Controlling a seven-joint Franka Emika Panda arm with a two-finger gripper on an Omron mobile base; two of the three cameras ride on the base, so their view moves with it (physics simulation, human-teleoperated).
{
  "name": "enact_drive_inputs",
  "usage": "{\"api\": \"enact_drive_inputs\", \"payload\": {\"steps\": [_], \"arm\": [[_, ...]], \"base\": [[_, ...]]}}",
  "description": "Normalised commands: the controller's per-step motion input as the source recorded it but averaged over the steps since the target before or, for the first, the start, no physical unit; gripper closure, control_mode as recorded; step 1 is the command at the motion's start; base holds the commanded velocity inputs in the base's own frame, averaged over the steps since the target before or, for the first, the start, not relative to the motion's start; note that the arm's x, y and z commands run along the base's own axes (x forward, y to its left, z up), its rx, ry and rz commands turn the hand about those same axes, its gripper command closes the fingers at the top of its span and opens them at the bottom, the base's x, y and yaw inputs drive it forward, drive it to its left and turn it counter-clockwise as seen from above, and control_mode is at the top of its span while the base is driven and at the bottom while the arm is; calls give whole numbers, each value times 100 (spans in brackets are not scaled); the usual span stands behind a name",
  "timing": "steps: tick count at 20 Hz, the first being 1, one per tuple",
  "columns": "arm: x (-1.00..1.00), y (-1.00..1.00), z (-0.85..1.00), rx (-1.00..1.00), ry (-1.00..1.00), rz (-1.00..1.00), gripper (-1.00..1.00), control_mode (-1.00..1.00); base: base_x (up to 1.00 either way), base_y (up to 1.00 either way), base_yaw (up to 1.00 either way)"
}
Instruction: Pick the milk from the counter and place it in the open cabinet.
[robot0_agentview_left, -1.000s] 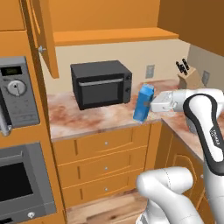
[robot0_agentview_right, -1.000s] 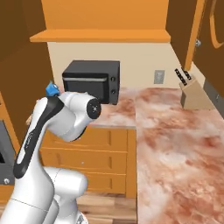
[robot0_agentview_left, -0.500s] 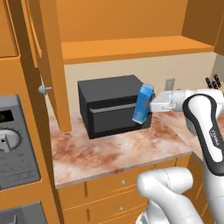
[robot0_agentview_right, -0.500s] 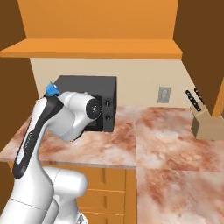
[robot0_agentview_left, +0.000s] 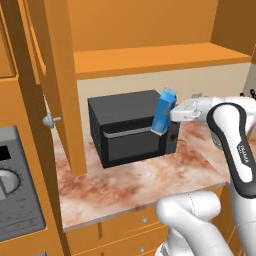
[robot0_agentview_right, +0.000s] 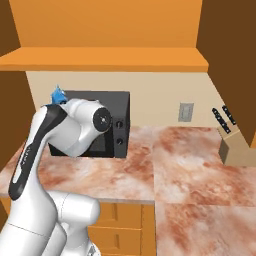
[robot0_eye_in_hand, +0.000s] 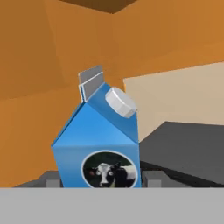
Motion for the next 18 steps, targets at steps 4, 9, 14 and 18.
{"api": "enact_drive_inputs", "payload": {"steps": [4, 9, 14, 18], "arm": [[0, 0, 100, -1, 0, -28, 100, -100], [0, -1, 89, -5, 0, -33, 100, -100], [-24, -26, 90, 0, 0, -22, 100, -100], [-18, -27, 72, 0, -1, -13, 100, -100]], "base": [[0, 0, 0], [0, 0, 0], [0, 0, 0], [0, 0, 0]]}}
